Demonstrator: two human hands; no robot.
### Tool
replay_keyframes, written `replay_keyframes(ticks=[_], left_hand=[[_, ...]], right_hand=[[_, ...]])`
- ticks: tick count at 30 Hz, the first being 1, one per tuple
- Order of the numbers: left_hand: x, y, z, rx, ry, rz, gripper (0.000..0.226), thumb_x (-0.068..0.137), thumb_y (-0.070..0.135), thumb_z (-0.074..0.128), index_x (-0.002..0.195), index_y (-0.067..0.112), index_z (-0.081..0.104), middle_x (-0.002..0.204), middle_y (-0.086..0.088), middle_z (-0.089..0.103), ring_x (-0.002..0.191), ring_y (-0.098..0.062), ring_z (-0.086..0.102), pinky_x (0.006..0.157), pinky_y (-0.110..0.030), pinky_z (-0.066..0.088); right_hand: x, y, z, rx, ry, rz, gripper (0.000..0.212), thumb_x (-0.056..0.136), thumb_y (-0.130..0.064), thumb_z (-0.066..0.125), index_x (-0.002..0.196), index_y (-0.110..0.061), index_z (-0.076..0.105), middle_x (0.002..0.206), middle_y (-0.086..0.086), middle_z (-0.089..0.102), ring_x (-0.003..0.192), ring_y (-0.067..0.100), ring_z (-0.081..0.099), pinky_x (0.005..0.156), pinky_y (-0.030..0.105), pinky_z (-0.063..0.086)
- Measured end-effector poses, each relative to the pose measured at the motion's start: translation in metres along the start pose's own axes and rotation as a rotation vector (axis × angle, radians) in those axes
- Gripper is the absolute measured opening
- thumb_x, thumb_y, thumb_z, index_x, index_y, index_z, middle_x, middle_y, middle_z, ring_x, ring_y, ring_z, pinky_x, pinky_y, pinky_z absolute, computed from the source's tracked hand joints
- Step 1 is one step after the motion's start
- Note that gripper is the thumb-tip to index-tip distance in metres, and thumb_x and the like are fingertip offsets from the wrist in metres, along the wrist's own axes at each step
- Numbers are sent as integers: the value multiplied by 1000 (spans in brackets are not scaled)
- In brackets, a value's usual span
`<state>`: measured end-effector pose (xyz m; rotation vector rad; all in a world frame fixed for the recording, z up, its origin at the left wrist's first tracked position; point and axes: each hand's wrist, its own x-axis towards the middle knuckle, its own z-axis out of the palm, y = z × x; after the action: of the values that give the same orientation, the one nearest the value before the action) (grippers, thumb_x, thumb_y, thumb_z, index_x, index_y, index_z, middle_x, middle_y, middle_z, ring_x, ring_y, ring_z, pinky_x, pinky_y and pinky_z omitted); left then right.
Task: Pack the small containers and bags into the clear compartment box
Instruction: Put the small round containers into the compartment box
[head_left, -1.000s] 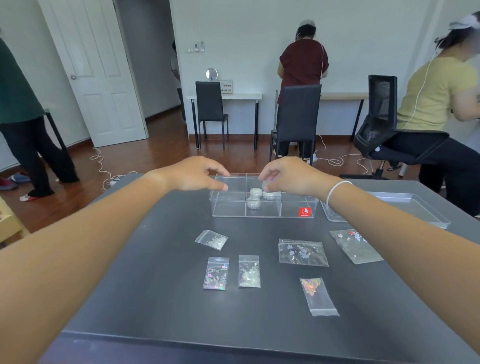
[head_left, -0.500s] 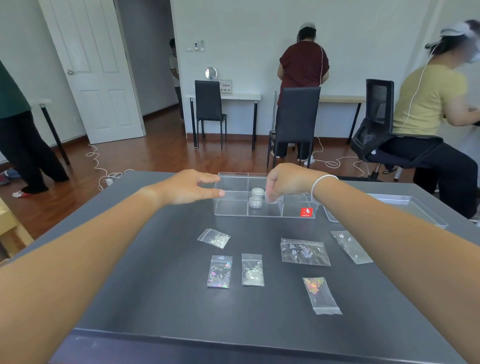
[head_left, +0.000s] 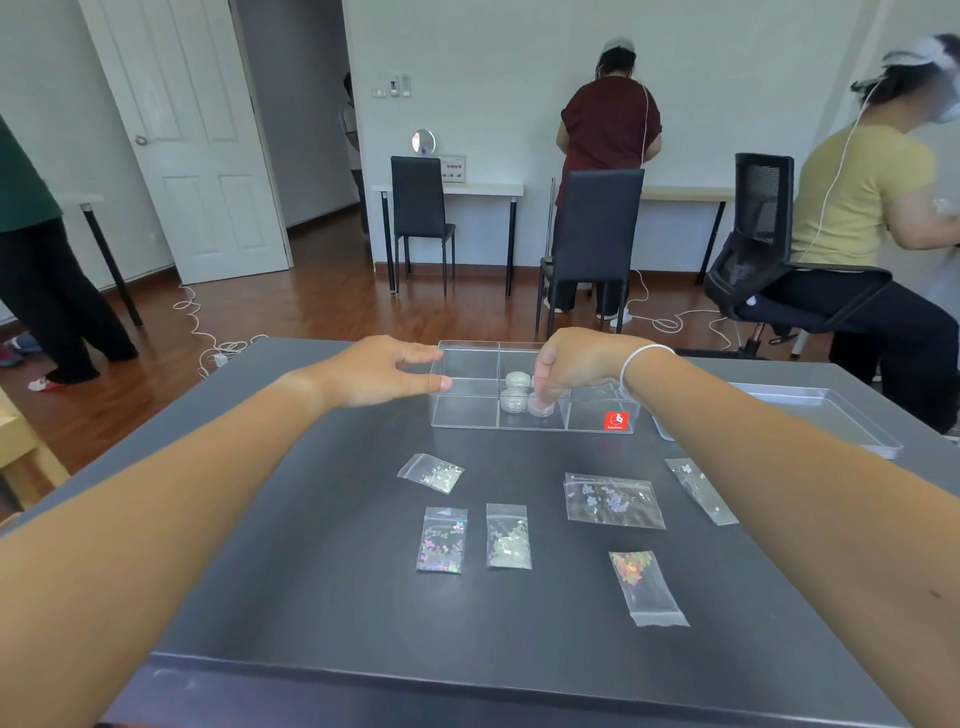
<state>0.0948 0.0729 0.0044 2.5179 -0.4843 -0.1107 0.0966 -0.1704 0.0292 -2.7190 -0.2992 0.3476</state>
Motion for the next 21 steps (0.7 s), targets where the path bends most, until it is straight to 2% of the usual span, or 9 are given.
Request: replay_keyframes(ticks=[5,8,12,15,17,21], left_hand=[[0,0,0,-9,-3,-2,62,78,50,61,134,26,46,147,14,37,133,-4,35,103,-17,18],[-1,1,1,-10,1,-8,62,79,50,61,134,27,46,147,14,37,133,-7,36,103,-18,19],[-1,2,0,-24,-14,-24,63,79,50,61,135,27,44,147,15,36,133,-9,38,104,-20,21],[-1,3,-1,-22,-17,-31,63,79,50,61,135,26,44,147,14,36,132,-9,39,105,-21,22],[-2,5,-1,-20,-15,-32,63,79,49,61,135,26,45,147,14,36,132,-10,39,105,-21,22],[-5,6,2,-25,20,-27,60,80,47,61,134,25,46,147,12,38,130,-12,42,103,-21,24]], right_hand=[[-1,-1,1,10,12,4,12,72,-13,75,65,-20,67,92,2,66,90,21,57,81,32,44],[-2,-1,1,-4,25,4,6,72,-12,75,73,-14,70,96,5,67,93,24,59,81,34,46],[-3,-4,1,-65,43,-7,12,75,-12,73,86,-9,72,105,11,69,98,27,61,82,34,48],[-6,-4,1,-86,78,-6,14,77,-13,70,90,-7,72,107,11,69,101,27,61,90,38,50],[-9,-5,1,-104,135,-22,13,78,-13,67,89,-9,73,103,7,70,100,26,61,95,44,48],[-22,-5,-2,-22,310,-94,15,80,-10,58,77,-16,72,84,-7,67,95,21,61,98,45,44]])
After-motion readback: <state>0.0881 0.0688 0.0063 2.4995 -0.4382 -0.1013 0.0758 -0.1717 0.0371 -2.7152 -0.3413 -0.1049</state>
